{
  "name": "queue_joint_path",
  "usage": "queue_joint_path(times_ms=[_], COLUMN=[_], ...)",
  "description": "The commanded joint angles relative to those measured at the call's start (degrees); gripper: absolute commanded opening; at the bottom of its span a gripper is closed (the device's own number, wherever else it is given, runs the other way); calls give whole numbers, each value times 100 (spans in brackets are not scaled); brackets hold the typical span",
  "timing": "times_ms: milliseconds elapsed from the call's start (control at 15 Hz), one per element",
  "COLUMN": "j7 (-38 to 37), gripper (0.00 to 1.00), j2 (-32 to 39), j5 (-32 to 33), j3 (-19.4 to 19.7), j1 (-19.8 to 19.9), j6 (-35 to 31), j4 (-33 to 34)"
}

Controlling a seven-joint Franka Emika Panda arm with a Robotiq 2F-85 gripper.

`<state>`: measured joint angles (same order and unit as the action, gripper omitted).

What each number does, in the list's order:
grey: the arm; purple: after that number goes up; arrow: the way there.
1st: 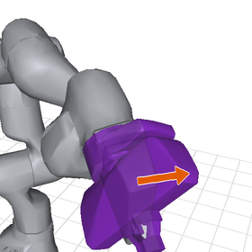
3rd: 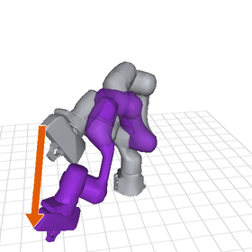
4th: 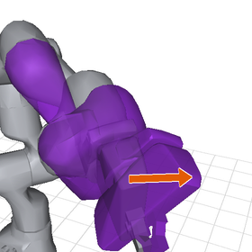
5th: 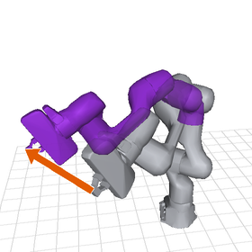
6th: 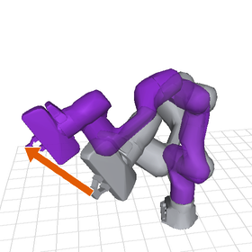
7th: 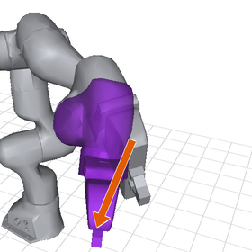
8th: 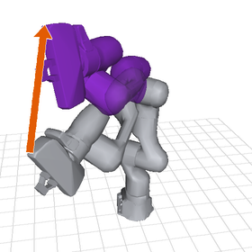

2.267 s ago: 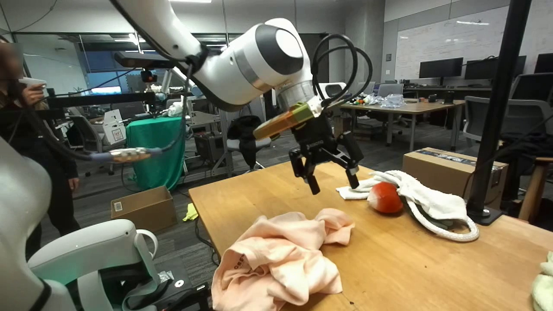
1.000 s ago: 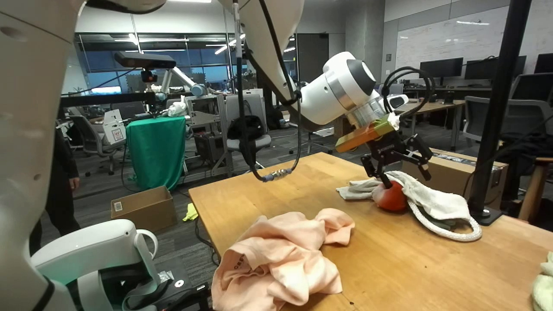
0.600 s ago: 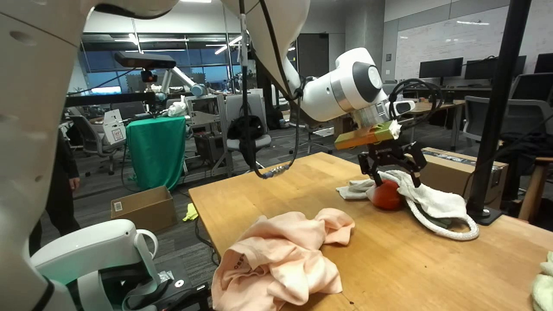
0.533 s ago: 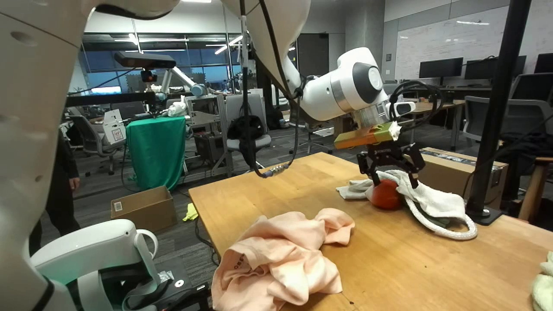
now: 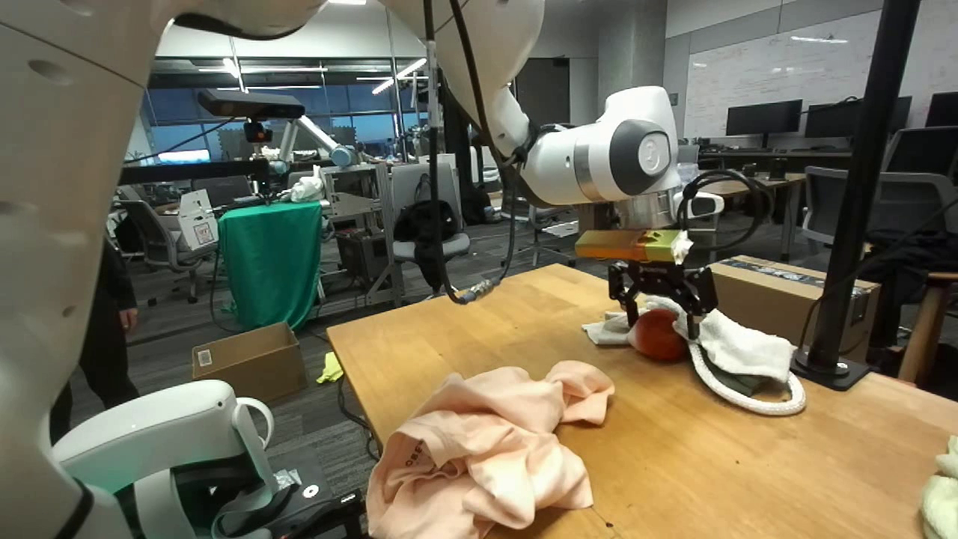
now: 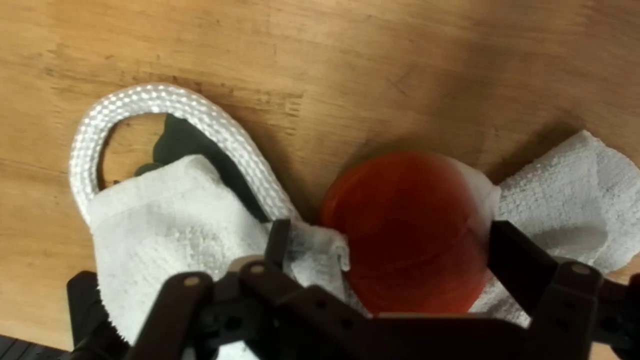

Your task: Spread out the clothes and the objects on the table

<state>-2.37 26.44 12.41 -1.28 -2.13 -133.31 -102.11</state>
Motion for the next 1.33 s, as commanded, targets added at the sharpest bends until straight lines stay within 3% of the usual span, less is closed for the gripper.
queue_joint_path(times_ms=[0, 467, 1267], j7=[322, 142, -2023], gripper=[100, 100, 100], j2=[188, 113, 160], j5=[-399, -252, 255], j3=[-53, 102, 349], j1=[72, -104, -854], j6=[-46, 269, 1260], j4=[179, 207, 530])
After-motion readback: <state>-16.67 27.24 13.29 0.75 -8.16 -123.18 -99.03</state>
